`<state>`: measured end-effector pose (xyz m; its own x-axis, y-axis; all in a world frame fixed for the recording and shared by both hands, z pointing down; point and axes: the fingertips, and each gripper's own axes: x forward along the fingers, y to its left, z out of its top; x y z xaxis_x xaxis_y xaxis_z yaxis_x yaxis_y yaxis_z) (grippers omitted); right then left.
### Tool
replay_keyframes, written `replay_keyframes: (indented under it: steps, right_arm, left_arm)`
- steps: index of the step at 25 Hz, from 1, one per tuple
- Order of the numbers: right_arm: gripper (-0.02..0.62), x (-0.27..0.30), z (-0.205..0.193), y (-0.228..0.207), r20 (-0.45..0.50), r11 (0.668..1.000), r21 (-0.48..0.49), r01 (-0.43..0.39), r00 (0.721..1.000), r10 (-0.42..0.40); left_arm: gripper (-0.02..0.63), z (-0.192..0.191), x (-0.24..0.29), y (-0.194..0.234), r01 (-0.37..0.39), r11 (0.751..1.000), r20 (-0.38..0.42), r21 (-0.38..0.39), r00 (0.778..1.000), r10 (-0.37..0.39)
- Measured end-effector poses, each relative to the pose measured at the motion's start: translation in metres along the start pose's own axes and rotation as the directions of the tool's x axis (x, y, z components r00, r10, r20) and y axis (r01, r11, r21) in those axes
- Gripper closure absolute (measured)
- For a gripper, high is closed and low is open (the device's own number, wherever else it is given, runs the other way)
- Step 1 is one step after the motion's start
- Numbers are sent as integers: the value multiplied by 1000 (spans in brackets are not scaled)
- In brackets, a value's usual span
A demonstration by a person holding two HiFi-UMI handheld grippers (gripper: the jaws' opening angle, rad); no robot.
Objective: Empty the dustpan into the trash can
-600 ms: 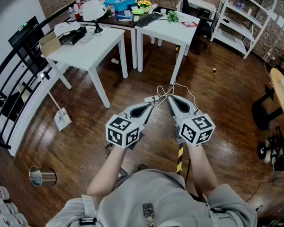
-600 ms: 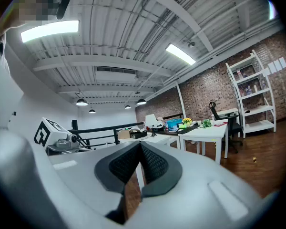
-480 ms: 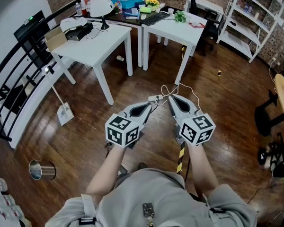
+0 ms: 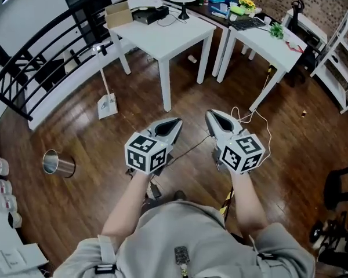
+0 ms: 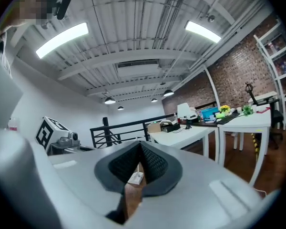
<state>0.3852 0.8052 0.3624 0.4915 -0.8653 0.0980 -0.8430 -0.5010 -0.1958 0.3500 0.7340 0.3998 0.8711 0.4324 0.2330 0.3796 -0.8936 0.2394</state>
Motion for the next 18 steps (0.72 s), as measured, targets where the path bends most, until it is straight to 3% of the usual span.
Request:
replay_keyframes:
  steps: [4,9,18]
  right_arm:
    - [595,42,-4,28,-30,992,-5,-123,992,123]
    - [595,90,-18,68,-60,966,-4,-259,964,259]
    - [595,190,-35,149,-114,908,-14,-419,903,415]
  left_arm:
    - [601,-2,-36,45,-143,989,15,-36,990,143]
    - [601,-12,-89,90,-294,953,36,-78,954,298]
    - [601,-22,-167,178,-443,883,62,-157,888,456]
